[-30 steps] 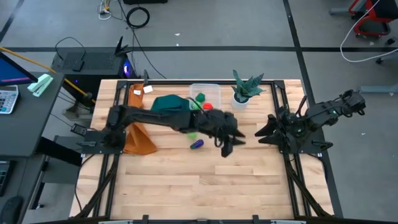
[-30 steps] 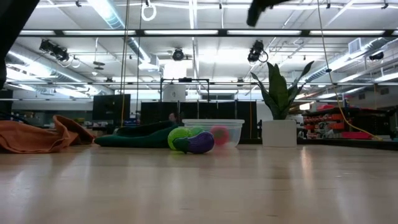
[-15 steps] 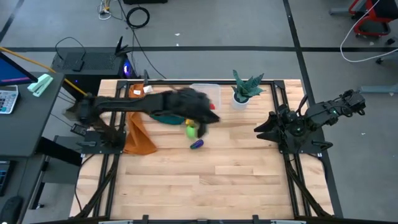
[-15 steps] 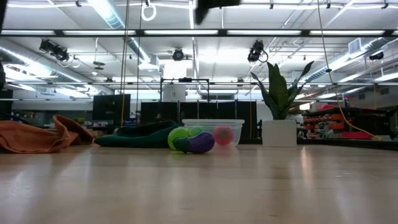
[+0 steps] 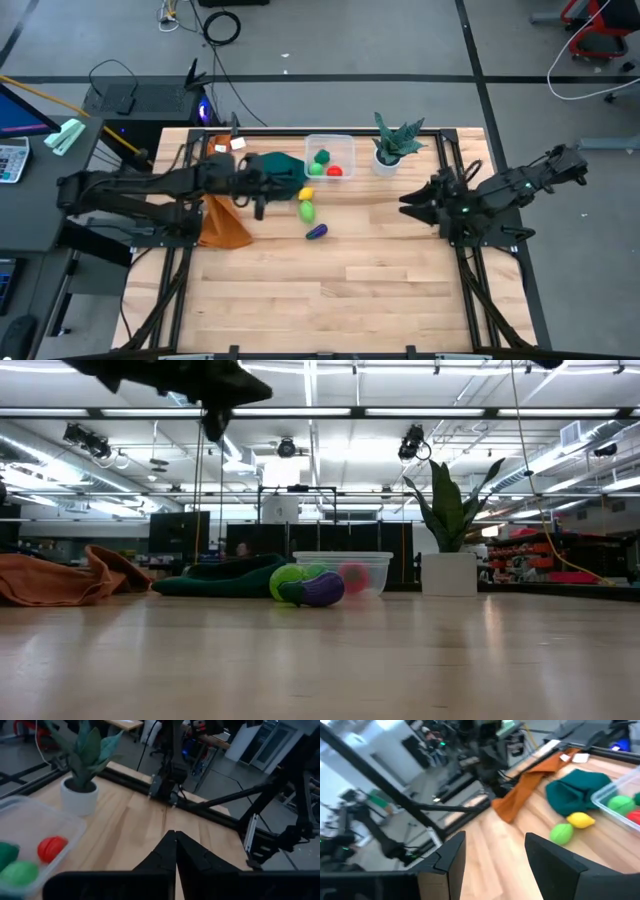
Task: Pick and placing Produce into tupperware
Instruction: Put the violet eggplant into the transparent bin
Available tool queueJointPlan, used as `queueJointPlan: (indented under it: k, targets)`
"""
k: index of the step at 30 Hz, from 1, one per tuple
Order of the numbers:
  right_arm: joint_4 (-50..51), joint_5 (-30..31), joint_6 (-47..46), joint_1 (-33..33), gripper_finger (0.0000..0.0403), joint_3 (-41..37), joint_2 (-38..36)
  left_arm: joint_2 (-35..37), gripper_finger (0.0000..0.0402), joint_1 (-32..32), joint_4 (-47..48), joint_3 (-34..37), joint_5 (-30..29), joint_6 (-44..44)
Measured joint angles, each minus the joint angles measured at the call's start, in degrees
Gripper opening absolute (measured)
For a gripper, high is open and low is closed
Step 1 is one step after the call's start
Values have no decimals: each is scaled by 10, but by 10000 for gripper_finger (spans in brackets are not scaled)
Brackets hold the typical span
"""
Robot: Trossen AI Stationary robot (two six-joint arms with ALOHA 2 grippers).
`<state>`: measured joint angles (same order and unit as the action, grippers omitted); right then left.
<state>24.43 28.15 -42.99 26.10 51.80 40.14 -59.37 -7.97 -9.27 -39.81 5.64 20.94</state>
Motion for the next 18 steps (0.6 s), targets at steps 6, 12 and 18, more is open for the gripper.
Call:
queueJointPlan:
  k: [6, 12, 18]
  targets:
    - [-2, -5, -9, -42, 167, 0, 69, 85, 34, 2, 2, 66, 1, 14]
    - [-20, -94, -28, -110, 167, 0, 148, 160, 22, 2, 4, 117, 1, 23]
    - [-98, -162, -7, -169, 167, 0, 214, 231, 10, 2, 12, 170, 4, 44]
